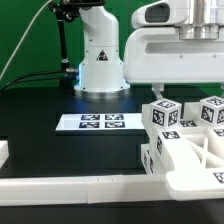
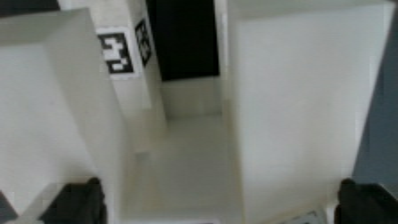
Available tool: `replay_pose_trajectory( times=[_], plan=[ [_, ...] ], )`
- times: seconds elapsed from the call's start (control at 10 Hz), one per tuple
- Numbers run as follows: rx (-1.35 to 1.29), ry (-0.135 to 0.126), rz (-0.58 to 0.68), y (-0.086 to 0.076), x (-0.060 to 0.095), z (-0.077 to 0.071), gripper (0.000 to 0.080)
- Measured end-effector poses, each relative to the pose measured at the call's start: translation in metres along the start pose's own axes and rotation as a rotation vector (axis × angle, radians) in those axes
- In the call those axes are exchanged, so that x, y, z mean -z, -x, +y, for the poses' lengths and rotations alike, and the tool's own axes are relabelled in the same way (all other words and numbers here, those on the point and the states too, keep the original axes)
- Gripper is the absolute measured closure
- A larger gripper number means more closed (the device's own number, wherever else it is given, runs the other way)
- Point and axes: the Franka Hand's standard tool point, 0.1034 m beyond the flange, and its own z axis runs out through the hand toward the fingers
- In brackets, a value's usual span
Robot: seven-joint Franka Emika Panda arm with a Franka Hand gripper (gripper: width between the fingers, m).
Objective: Assemble chair
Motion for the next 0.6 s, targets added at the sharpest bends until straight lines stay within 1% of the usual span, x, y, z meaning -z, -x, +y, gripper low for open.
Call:
replay_pose_trajectory(
  times=[0.1,0.3,0.4,0.6],
  plan=[
    [-0.003,0.000,0.000,0.008,-0.002,0.003,0.0150],
    [-0.004,-0.002,0.013,0.012,-0.001,0.005,0.0150],
    [-0.005,-0.004,0.011,0.011,0.004,0.005,0.0150],
    [-0.003,-0.012,0.011,0.006,0.021,0.002,0.0150]
  ],
)
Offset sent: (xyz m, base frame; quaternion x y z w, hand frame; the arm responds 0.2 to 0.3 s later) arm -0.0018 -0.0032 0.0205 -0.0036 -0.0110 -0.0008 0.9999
